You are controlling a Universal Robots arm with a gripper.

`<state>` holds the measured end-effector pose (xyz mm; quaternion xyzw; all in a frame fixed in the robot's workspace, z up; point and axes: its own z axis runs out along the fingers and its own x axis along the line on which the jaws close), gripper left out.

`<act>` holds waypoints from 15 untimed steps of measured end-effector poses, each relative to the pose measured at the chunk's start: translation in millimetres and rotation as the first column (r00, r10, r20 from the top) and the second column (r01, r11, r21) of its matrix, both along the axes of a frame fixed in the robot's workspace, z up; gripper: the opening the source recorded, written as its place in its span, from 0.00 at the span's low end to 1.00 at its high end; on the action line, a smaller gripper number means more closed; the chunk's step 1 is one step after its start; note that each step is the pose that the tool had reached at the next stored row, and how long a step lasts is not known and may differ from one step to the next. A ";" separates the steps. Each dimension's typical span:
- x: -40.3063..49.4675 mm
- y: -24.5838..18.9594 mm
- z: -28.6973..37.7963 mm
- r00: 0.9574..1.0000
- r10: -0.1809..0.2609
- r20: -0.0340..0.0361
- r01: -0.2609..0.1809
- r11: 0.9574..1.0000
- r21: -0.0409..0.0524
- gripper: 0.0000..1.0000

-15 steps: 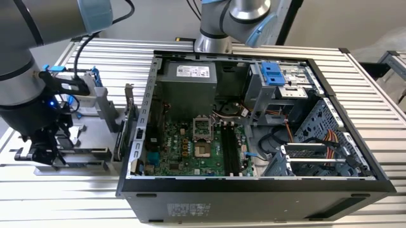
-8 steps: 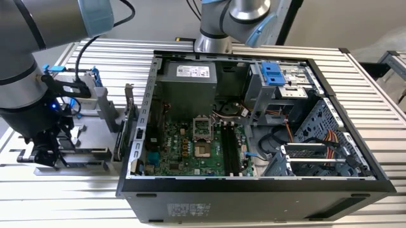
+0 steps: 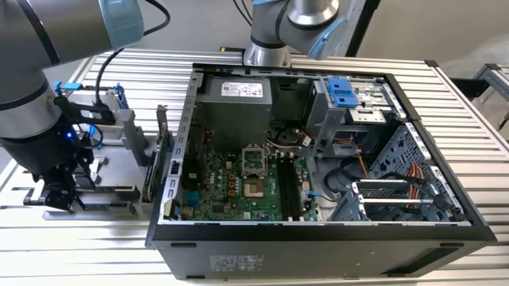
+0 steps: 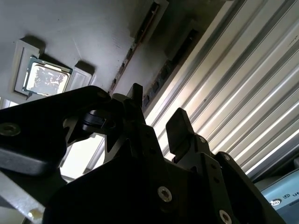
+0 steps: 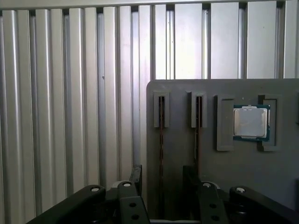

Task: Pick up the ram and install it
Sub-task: 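Pick up the ram and move it above insertion slot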

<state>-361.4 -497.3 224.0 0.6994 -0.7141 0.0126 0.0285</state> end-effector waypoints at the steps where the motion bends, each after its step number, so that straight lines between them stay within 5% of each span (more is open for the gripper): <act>1: 0.0 0.0 -0.2 1.000 0.000 0.000 0.000 1.000 0.000 1.00; 15: 1.3 0.0 -3.8 1.000 0.000 0.000 0.000 1.000 0.000 1.00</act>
